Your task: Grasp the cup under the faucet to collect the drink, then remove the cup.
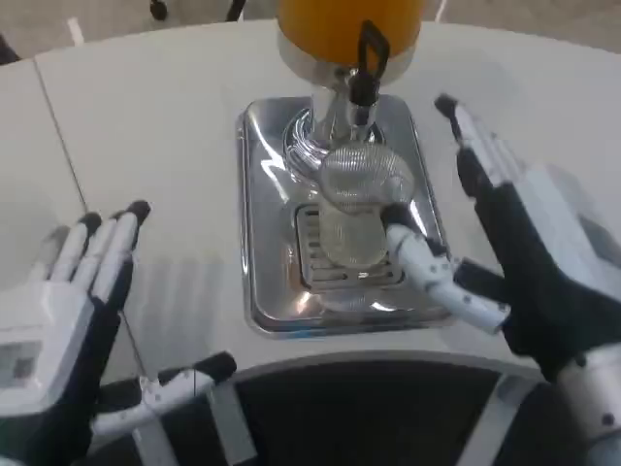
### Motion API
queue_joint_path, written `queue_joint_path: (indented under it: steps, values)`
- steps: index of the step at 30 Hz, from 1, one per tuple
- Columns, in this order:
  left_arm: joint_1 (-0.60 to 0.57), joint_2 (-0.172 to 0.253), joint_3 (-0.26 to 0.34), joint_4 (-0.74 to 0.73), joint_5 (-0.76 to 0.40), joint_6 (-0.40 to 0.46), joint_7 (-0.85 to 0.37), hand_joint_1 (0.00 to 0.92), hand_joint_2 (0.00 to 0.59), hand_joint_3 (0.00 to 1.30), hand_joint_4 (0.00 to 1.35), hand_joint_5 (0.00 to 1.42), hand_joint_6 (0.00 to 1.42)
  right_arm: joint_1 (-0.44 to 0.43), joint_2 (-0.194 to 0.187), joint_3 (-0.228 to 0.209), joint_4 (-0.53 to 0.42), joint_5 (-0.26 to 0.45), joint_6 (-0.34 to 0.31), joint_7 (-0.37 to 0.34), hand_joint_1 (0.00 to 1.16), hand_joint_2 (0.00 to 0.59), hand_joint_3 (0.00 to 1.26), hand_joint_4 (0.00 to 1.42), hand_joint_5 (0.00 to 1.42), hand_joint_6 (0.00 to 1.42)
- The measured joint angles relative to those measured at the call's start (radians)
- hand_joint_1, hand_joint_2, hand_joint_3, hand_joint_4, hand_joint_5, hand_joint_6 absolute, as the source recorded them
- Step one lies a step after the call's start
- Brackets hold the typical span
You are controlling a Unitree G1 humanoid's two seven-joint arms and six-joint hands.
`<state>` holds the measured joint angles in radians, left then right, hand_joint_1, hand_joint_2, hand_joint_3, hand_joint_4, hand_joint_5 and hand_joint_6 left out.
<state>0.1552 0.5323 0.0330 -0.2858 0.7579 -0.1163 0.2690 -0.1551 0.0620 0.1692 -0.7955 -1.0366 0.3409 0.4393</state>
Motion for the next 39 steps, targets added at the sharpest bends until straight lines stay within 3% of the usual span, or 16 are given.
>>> queue_joint_path:
  steps: [3,11,21,29,33,39]
  values:
    - [0.042,-0.010,-0.004,-0.037,0.008,0.000,-0.010,0.155,0.065,0.00,0.00,0.00,0.00,-0.042,0.000,0.001,0.015,0.017,0.028,-0.026,0.34,0.466,0.00,0.00,0.00,0.02]
    - [0.083,-0.042,-0.020,-0.081,0.010,-0.003,-0.048,0.144,0.066,0.00,0.00,0.00,0.00,-0.171,0.015,-0.021,0.153,0.170,0.059,-0.124,0.36,0.463,0.00,0.00,0.00,0.02]
    - [0.111,-0.091,-0.024,-0.102,0.030,-0.001,-0.069,0.140,0.066,0.00,0.00,0.00,0.00,-0.338,-0.024,-0.058,0.318,0.353,0.056,-0.201,0.37,0.462,0.00,0.00,0.00,0.02]
    - [0.109,-0.101,-0.017,-0.105,0.031,-0.001,-0.070,0.140,0.066,0.00,0.00,0.00,0.00,-0.361,-0.059,-0.018,0.329,0.434,0.060,-0.199,0.38,0.457,0.00,0.00,0.00,0.02]
    - [0.105,-0.109,-0.017,-0.105,0.031,-0.001,-0.070,0.140,0.066,0.00,0.00,0.00,0.00,-0.401,-0.066,-0.006,0.332,0.447,0.106,-0.187,0.38,0.455,0.00,0.00,0.00,0.02]
    - [0.098,-0.113,-0.016,-0.095,0.030,-0.001,-0.070,0.140,0.066,0.00,0.00,0.00,0.00,-0.467,-0.116,0.000,0.353,0.500,0.145,-0.128,0.39,0.453,0.00,0.00,0.00,0.00]
